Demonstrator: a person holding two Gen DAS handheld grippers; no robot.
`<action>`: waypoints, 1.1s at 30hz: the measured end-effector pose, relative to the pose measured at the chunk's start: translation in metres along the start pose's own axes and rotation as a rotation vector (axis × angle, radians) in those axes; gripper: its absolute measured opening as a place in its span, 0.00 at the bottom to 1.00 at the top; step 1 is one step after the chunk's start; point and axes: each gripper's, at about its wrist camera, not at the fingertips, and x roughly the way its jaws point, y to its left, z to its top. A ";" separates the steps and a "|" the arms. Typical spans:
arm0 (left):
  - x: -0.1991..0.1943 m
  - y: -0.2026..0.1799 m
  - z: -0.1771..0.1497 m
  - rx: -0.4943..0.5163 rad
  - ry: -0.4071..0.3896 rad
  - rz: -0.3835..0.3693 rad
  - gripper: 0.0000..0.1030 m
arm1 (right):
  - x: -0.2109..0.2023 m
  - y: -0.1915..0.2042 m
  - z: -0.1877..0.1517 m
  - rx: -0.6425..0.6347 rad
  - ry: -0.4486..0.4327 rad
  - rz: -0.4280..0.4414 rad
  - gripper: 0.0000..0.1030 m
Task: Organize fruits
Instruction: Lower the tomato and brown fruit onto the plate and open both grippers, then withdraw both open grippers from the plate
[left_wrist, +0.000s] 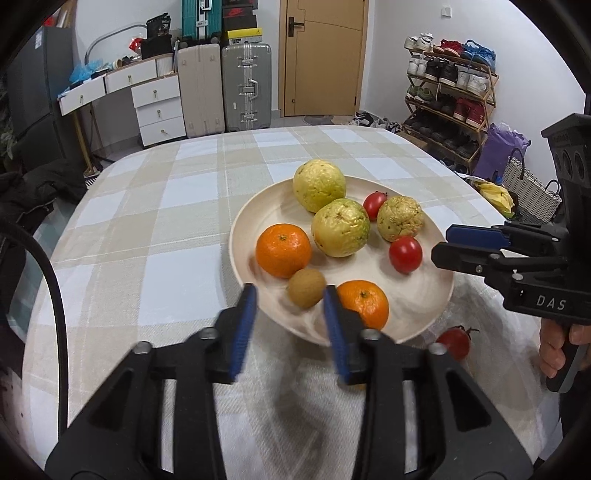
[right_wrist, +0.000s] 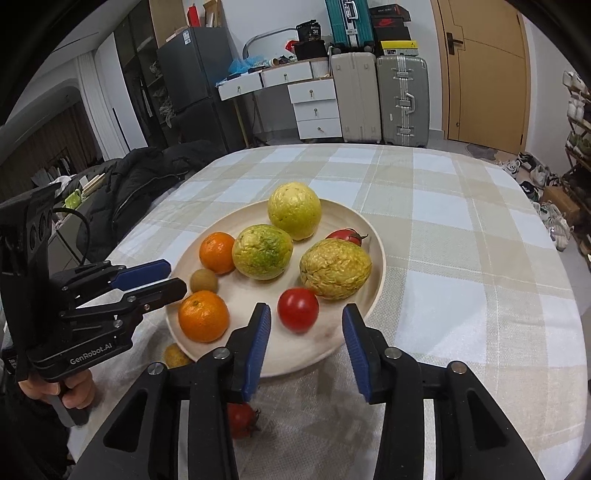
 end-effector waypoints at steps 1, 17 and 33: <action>-0.005 0.001 -0.002 -0.006 -0.014 0.005 0.54 | -0.003 0.000 -0.002 0.006 -0.009 -0.002 0.47; -0.058 -0.006 -0.027 -0.009 -0.082 0.024 0.99 | -0.035 0.016 -0.028 -0.019 -0.050 -0.046 1.00; -0.053 -0.014 -0.035 0.033 -0.052 0.029 0.99 | -0.009 0.025 -0.047 -0.057 0.108 -0.070 1.00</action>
